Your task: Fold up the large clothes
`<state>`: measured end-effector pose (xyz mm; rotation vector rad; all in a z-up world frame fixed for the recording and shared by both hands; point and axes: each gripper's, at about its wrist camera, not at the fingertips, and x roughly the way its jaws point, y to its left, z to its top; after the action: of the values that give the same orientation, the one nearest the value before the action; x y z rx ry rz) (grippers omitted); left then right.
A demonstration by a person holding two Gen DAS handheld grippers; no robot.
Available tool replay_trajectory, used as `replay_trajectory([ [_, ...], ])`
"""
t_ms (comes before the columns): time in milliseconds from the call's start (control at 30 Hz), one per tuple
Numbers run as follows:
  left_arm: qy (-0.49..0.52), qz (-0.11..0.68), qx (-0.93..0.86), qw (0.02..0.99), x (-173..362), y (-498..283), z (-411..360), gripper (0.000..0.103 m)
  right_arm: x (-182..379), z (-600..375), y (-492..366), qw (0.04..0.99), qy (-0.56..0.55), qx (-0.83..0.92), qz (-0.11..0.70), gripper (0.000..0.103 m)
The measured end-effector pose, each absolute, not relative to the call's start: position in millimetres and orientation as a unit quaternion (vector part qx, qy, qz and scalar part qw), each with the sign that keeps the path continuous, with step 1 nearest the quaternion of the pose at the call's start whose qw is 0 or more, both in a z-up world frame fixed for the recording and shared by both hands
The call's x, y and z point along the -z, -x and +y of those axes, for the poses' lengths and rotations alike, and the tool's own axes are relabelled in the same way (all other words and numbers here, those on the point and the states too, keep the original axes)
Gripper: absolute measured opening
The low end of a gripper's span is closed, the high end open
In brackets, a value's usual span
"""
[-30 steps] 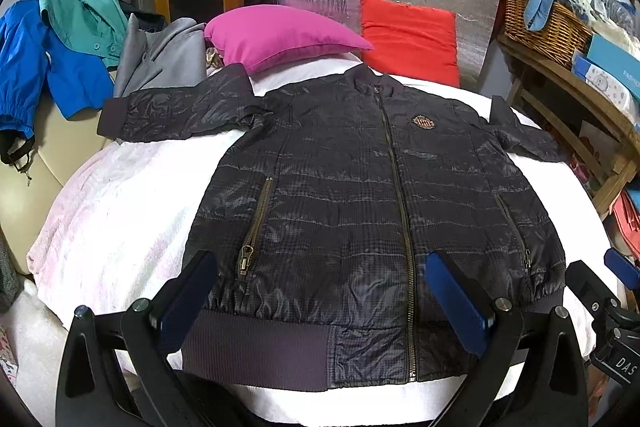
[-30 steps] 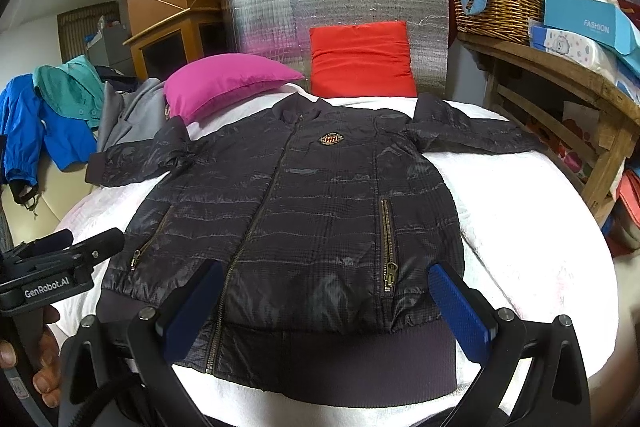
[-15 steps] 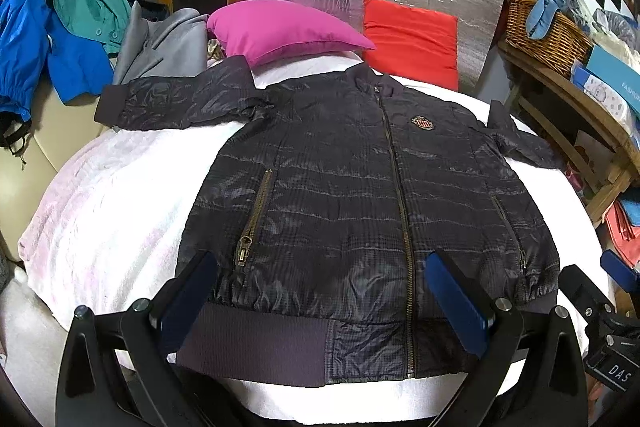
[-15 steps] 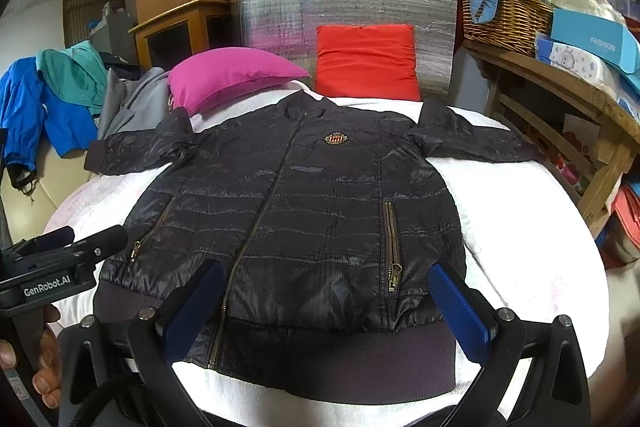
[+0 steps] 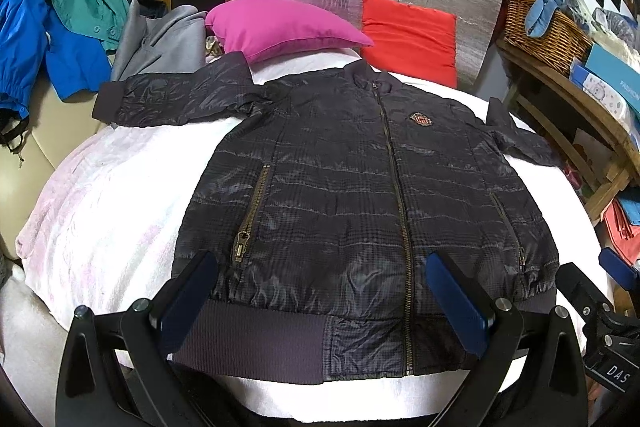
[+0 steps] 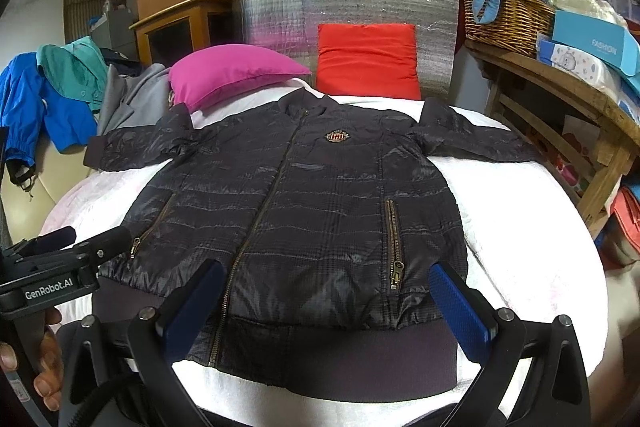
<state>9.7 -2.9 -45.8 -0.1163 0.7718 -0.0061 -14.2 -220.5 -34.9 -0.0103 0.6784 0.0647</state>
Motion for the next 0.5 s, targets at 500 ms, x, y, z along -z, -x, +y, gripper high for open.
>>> replay_trajectory([
  [500, 0.046, 0.377, 0.006, 0.925, 45.7, -9.5, -7.8, 0.103, 38.7, -223.5, 12.4, 0.942, -0.003, -0.033, 0.335, 0.103],
])
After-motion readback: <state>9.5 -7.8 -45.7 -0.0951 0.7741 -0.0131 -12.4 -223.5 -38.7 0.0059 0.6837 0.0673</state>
